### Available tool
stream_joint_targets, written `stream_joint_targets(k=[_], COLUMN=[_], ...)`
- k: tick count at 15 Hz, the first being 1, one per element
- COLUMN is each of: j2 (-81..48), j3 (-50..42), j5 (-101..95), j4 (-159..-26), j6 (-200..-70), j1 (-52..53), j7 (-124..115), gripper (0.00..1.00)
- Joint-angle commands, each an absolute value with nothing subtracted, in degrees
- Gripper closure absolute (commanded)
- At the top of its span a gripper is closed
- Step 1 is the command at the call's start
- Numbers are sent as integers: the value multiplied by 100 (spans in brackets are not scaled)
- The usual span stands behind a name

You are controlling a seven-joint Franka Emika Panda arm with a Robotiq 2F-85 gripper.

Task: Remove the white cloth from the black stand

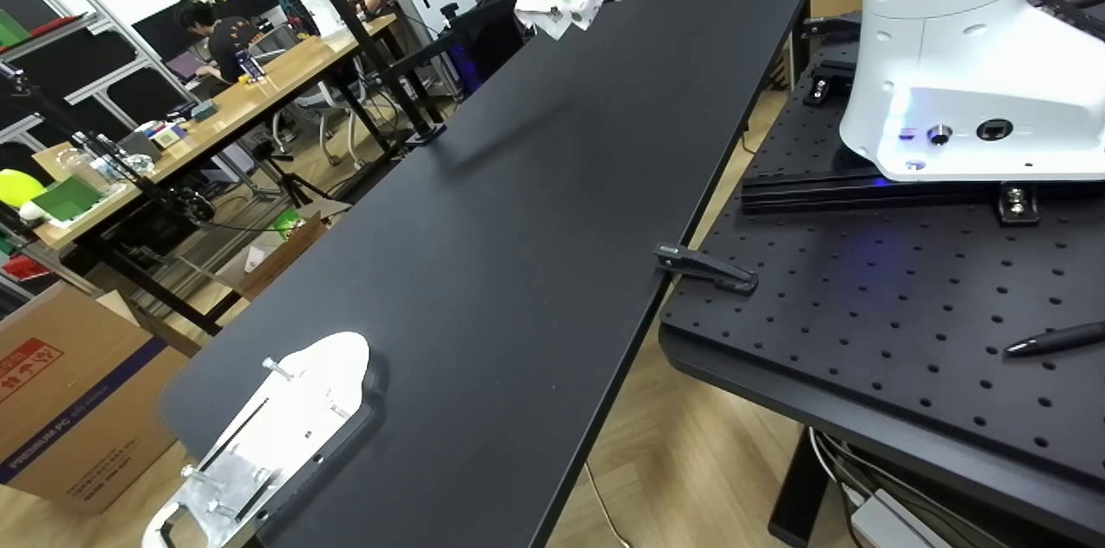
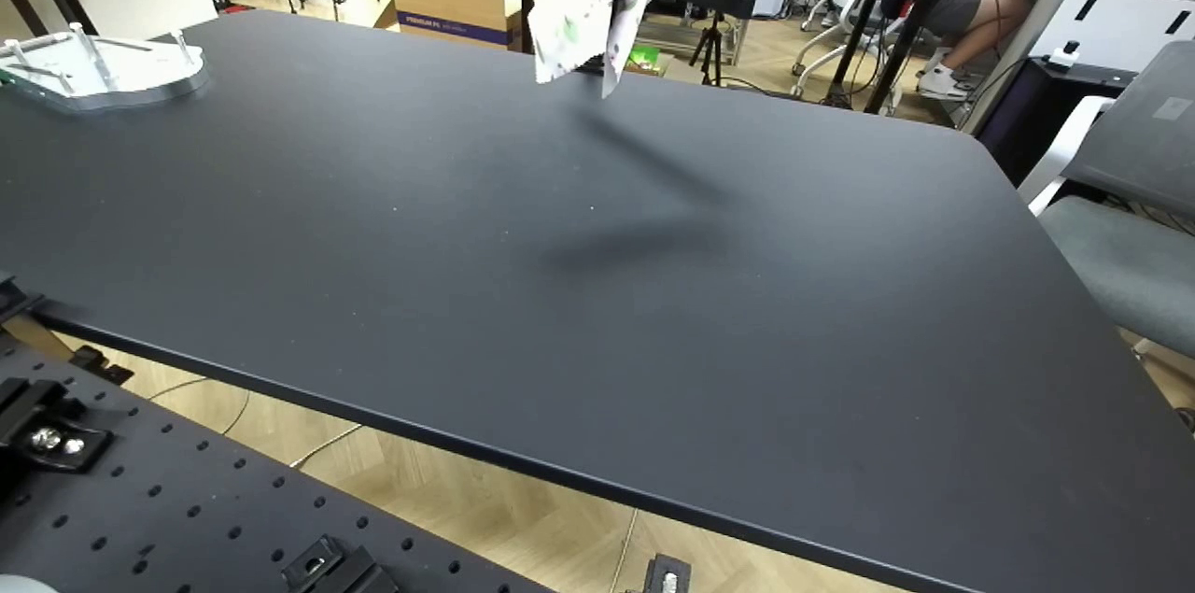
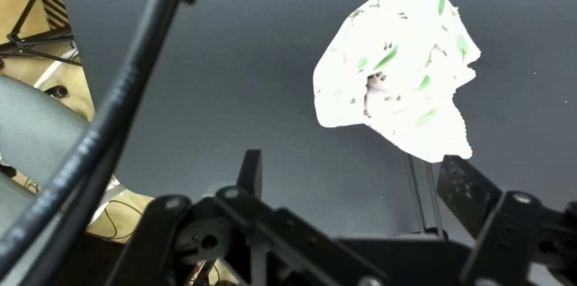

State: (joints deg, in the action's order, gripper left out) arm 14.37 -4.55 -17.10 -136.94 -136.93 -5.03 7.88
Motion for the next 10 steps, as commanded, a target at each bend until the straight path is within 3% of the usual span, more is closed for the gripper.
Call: stream_joint_targets(k=[1,9,10], j2=[1213,1114,1112], j3=[-352,-339,-336], j5=[-1815,-1687,-1681], j4=[-13474,-13289,-13272], j6=[-13387,-12543,-12496], j1=[-557,-492,-490], j7=[535,638,632], gripper=[0,0,25])
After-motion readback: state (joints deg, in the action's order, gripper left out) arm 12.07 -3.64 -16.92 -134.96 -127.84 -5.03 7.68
